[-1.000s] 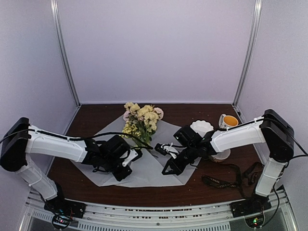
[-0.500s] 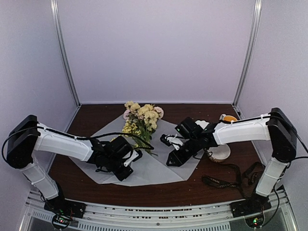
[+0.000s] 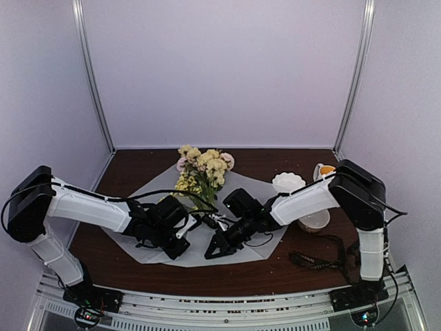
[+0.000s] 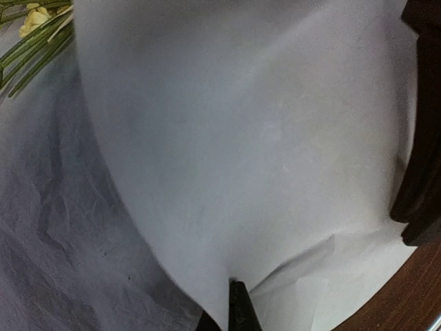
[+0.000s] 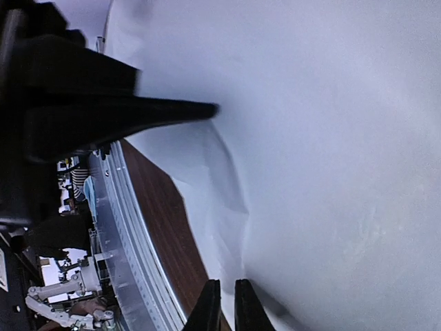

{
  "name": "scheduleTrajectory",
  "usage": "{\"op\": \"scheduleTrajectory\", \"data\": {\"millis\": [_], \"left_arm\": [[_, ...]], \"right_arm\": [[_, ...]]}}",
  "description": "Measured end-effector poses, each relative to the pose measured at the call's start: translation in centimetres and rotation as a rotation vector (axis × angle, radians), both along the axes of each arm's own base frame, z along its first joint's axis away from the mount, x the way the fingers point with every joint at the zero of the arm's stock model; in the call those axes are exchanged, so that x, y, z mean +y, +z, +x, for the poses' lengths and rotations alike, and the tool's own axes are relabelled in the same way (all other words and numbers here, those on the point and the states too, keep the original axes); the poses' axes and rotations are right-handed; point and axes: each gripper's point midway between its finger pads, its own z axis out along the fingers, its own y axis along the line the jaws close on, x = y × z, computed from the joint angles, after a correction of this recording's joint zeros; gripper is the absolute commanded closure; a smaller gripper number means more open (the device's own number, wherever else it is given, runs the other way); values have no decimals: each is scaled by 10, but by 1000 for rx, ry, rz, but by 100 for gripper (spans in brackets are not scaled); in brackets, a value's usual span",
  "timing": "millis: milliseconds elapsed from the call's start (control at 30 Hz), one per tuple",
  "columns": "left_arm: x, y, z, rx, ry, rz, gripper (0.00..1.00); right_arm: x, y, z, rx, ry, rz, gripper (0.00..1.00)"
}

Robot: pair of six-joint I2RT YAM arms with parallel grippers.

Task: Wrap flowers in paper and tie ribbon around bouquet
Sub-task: Pick up the left corner of the flattened wrapping paper at the center of the board.

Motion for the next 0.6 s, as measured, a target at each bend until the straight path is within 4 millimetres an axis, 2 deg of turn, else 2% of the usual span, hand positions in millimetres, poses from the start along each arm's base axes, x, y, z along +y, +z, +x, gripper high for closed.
{"op": "scheduleTrajectory", "data": {"millis": [67,100,133,200,300,400,500,567,600], "left_arm": [[1,0,-1,7,6,-5,78],[1,0,-2,9,8,-7,64],[2,1,-2,11,13,-7,54],[6,4,-2,15,34,-8,41],[15,20,3,15,108,-38,34],[36,49,24,1,282,-118,31],[82,65,47,17,563,-195,28],[114,59,46,38,725,-215,21],[128,52,37,58,793,-211,15]], "right_arm": [[1,-16,-5,58,6,-28,96],[2,-17,-5,69,9,-30,97],[3,-17,-3,75,9,-35,97],[3,-16,0,72,5,-53,97],[0,-17,6,58,-3,-85,98],[-2,-17,7,53,0,-106,99],[-3,-17,8,39,0,-127,100],[-4,-17,9,31,4,-139,100],[-4,-17,9,26,4,-147,100]]}}
